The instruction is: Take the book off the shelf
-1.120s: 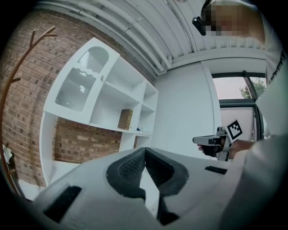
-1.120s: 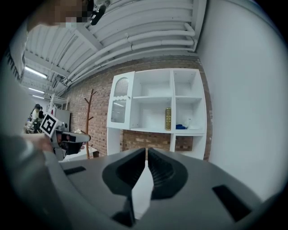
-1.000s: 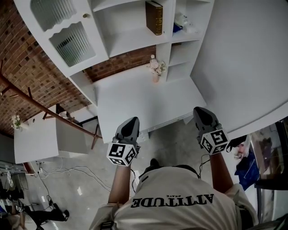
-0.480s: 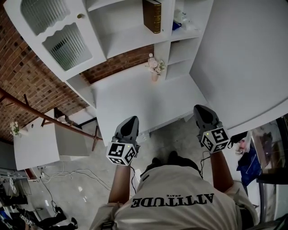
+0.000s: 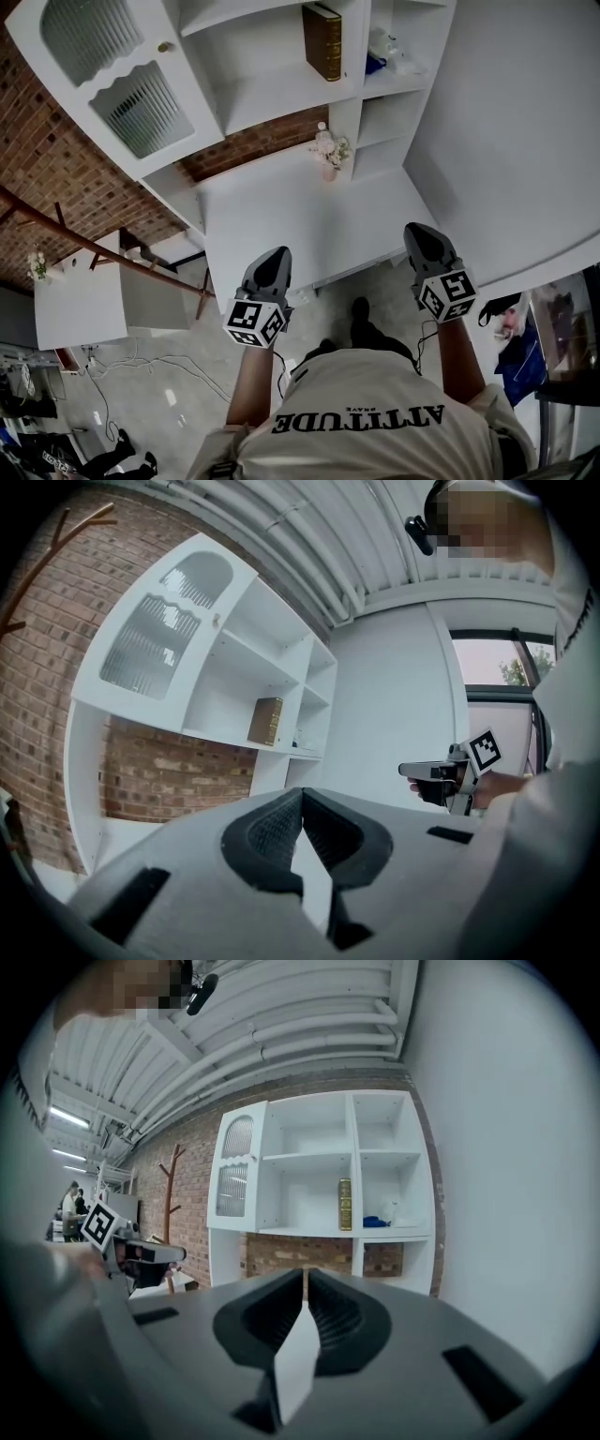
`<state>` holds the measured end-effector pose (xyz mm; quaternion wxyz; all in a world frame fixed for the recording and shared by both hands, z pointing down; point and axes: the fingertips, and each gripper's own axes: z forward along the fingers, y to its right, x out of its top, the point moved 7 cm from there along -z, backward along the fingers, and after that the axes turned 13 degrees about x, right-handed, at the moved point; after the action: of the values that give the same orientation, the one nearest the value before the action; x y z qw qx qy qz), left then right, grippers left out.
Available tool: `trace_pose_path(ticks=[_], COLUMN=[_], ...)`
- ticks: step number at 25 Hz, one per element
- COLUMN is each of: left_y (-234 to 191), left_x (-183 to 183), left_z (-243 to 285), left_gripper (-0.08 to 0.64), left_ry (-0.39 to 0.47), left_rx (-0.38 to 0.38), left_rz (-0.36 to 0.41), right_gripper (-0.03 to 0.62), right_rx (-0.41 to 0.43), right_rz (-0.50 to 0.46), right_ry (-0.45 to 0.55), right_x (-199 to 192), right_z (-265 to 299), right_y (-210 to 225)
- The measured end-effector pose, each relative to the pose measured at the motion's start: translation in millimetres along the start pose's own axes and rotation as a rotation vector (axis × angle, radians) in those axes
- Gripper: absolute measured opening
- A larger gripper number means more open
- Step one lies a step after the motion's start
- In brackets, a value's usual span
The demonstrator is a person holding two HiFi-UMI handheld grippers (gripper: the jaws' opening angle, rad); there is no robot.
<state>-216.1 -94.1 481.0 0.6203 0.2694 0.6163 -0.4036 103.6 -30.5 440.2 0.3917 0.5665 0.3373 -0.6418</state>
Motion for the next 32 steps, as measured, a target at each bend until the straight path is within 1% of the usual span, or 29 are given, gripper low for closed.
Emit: trace_pose_path(ticks=[4, 16, 22, 27, 32], left_y=[3.7, 7.4, 13.5, 22.9, 28.0], left_x=[8.7, 30.1, 47.6, 70.1, 96.1], left_z=[19.8, 94.3, 140.3, 181.9, 216.9], left_gripper=[0.025, 0.025, 0.025, 0.026, 0.026], left_ry=[0.014, 0.035, 0.052, 0.083, 0.117], left_rx=[0.022, 0.114, 0.125, 0.133, 0.139], left_rz=[0.021, 0.036, 0.065, 0.099, 0.120], right_gripper=[0.035, 0.035, 0.035, 0.035, 0.035], right_rx=[0.033, 0.137, 0.172, 0.202, 0.249], right_rz=[0.003, -0.017, -0.025, -0.035, -0.038], right_ry=[0.015, 0.035, 0.029, 0.031, 0.034], right_x=[3.3, 21.0, 25.2, 29.4, 28.5], right_z=[18.9, 78.9, 96.8, 108.7, 123.5], right_y=[25.4, 110.0, 152.3, 189.3, 211.5])
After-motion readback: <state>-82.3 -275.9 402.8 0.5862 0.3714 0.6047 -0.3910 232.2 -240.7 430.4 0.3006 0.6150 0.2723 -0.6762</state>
